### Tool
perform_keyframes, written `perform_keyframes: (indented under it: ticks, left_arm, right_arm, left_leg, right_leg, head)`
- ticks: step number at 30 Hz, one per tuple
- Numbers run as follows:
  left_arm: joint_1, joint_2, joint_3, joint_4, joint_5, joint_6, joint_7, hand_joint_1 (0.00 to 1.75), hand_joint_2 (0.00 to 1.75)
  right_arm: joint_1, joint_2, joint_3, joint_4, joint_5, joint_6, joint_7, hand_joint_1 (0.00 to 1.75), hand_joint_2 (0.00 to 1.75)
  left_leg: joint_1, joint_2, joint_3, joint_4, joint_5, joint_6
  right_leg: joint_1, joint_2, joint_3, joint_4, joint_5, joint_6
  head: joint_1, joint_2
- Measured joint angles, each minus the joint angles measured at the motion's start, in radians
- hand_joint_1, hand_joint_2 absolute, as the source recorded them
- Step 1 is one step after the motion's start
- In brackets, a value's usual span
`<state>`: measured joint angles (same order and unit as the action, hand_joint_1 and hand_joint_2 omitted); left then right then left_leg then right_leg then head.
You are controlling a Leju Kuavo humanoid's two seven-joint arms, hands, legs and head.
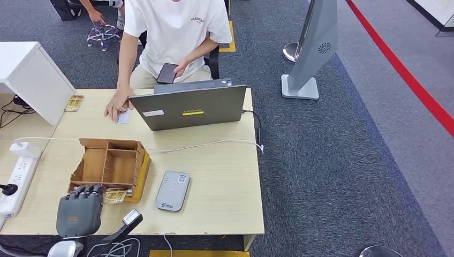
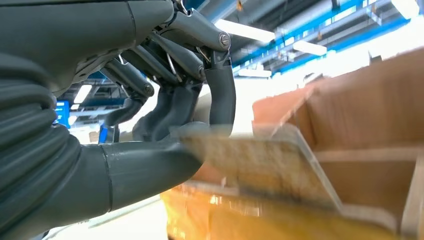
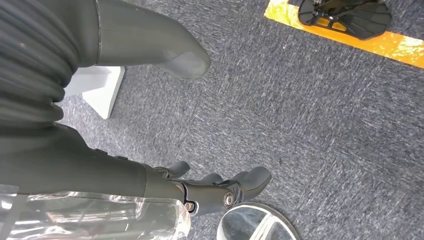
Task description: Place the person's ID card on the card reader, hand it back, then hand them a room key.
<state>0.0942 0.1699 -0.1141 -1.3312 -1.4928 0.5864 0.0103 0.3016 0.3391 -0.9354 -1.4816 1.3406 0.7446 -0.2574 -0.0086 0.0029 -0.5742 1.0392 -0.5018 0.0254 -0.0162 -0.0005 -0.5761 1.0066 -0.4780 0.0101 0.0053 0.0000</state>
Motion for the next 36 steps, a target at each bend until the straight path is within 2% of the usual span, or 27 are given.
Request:
perform_keyframes:
  ticks: [4,30,36]
  left_arm:
    - [0.016,0.001,0.0,-0.02,0.0,0.027,-0.012,1.75,1.75]
    - [0.027,0.001,0.0,-0.039,-0.004,0.041,-0.016,1.75,1.75]
    - [0.039,-0.001,0.0,-0.067,-0.025,0.068,-0.024,1.75,1.75]
  right_arm:
    - [-0.005,0.0,-0.007,0.001,0.009,0.005,-0.01,0.0,1.75]
    - [-0.015,0.0,-0.021,0.009,0.026,0.006,-0.025,0.0,1.75]
    - [-0.017,0.0,-0.029,0.009,0.04,0.006,-0.033,0.0,1.75]
  left_leg:
    - [0.0,0.0,0.0,0.0,0.0,0.0]
    - [0.0,0.0,0.0,0.0,0.0,0.0]
    - [0.0,0.0,0.0,0.0,0.0,0.0]
  right_leg:
    - [0.0,0.0,0.0,0.0,0.0,0.0]
    - [0.0,0.0,0.0,0.0,0.0,0.0]
    - [0.0,0.0,0.0,0.0,0.0,0.0]
  head:
    - [0.0,0.0]
    - [0.0,0.0]
    - [0.0,0.0]
